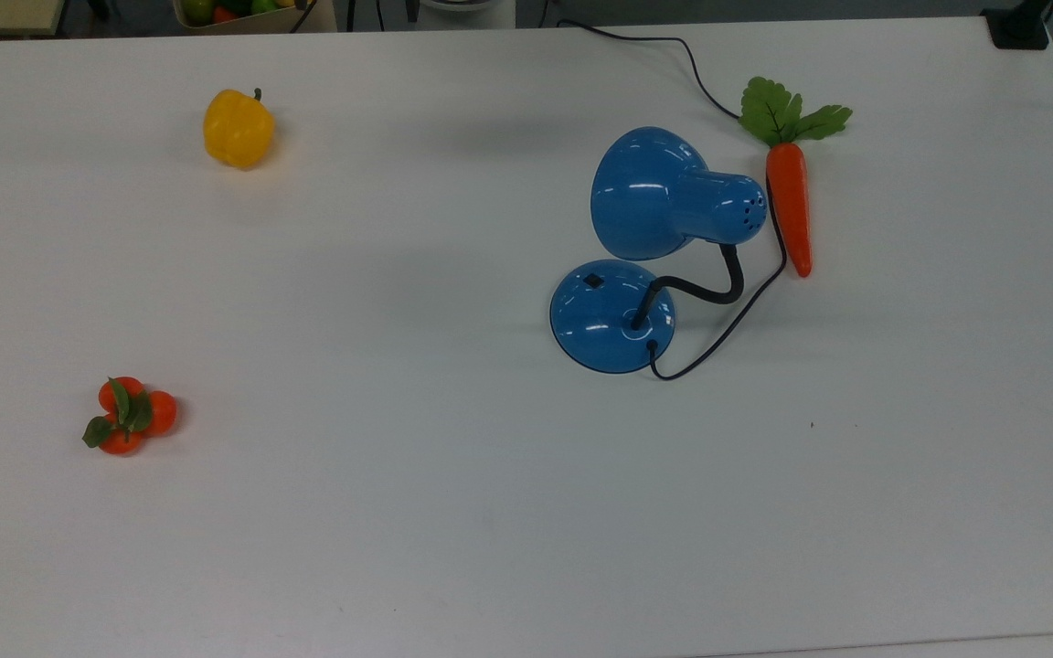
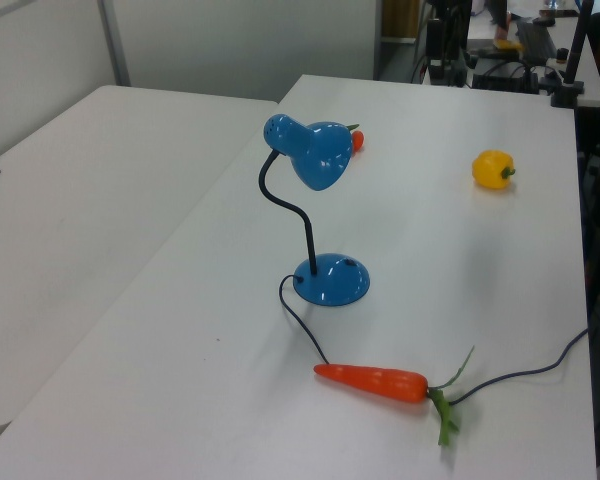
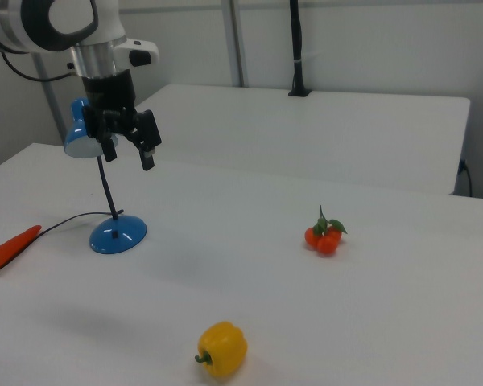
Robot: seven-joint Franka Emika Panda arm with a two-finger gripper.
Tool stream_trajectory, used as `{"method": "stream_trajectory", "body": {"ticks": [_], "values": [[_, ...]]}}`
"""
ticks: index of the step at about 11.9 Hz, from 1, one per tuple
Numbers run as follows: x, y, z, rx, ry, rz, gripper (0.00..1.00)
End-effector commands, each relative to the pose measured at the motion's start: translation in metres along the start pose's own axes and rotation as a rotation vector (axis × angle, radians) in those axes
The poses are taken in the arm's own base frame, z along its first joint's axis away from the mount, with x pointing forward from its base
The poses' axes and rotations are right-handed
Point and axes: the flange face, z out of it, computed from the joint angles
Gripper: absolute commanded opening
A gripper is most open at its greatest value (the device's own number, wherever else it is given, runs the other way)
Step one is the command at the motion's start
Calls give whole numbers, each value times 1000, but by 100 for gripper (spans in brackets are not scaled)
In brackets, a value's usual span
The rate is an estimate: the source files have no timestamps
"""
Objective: Turn on desk lamp
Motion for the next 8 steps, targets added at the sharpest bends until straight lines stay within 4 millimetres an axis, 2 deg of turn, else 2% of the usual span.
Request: {"method": "stream_trajectory", "body": {"ticks": [1,3,4,5,8], "values": [[-4,-1,1,-9,-15,-15,75],[-2,-1,2,-8,-12,-16,21],[-2,0,1,-7,-9,-13,4],[-2,0,2,-7,-9,-13,0],[-1,0,3,-6,-9,-15,0]]}}
